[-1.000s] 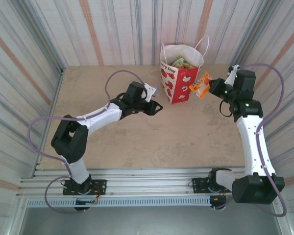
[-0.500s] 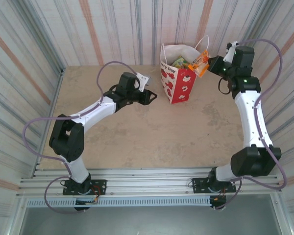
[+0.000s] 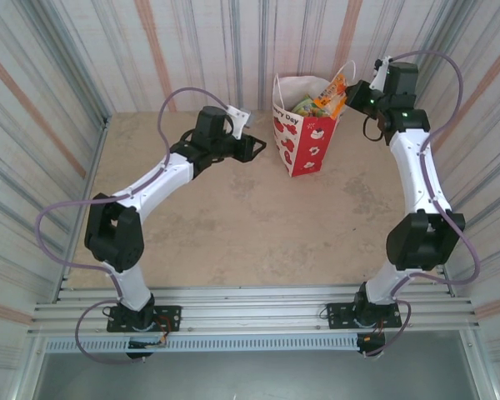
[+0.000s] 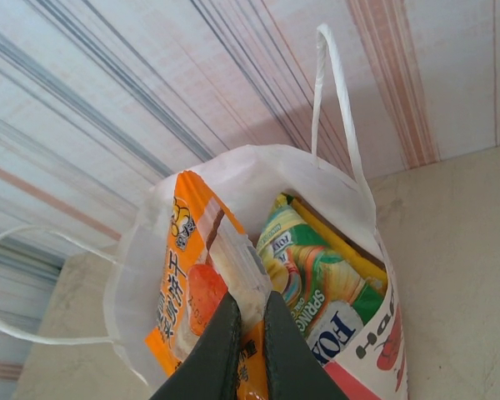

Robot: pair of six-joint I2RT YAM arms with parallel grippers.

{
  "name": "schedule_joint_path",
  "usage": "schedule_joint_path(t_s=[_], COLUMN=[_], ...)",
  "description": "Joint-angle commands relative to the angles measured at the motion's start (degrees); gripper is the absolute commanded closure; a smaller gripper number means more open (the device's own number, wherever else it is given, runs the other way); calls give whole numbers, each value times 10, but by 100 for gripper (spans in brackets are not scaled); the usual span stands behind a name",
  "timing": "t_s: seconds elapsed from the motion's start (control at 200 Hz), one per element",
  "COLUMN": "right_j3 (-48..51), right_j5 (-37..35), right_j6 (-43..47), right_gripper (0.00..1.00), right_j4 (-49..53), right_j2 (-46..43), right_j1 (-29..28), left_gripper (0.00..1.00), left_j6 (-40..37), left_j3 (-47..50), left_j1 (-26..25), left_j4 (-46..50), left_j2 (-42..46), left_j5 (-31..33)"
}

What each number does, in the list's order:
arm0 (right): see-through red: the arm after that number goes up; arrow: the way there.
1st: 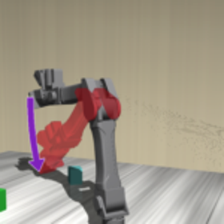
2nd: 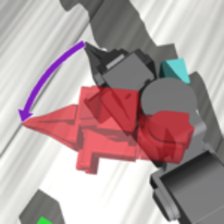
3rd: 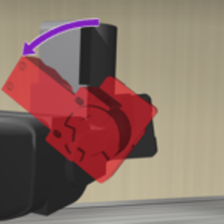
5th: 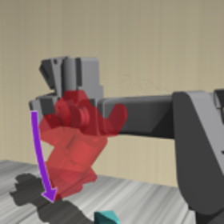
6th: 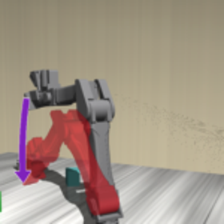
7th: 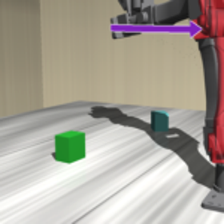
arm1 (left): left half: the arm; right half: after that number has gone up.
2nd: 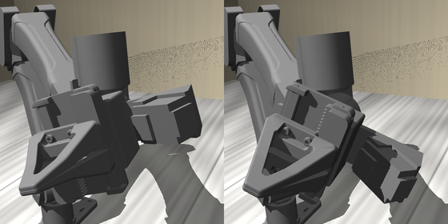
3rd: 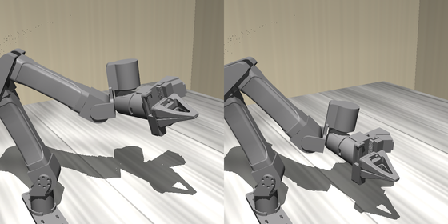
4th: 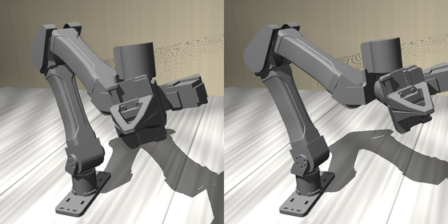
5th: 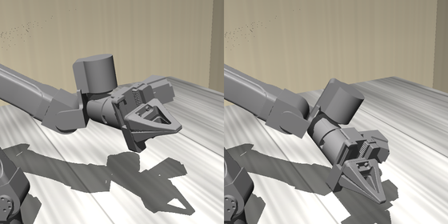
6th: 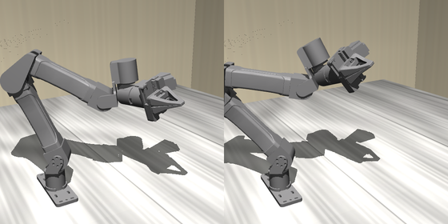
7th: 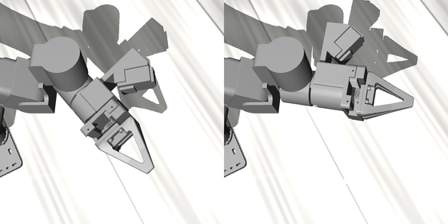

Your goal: Place the snacks into the paper bag

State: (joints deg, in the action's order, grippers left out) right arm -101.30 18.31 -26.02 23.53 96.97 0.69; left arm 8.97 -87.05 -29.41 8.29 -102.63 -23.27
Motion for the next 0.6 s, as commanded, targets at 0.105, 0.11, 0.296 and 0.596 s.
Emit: schedule_joint_path(t_s=[0.105,0.11,0.296,0.596], right_j3=[-52,-54,-125,-185], right_j5=[31,32,46,79], right_j6=[3,3,-3,-19], right_gripper=[100,100,100,100], right_j4=[-18,-18,-15,-23], right_j2=[53,54,109,176], right_j1=[-6,-7,-16,-34], left_gripper=[53,53,53,53], left_j6=[-11,-11,-15,-5], left_j3=[-43,-44,-60,-91], left_j1=[8,8,9,15], left_j4=[24,25,32,28], left_j2=[-20,-20,-25,-32], left_j5=[-17,-17,-15,-20])
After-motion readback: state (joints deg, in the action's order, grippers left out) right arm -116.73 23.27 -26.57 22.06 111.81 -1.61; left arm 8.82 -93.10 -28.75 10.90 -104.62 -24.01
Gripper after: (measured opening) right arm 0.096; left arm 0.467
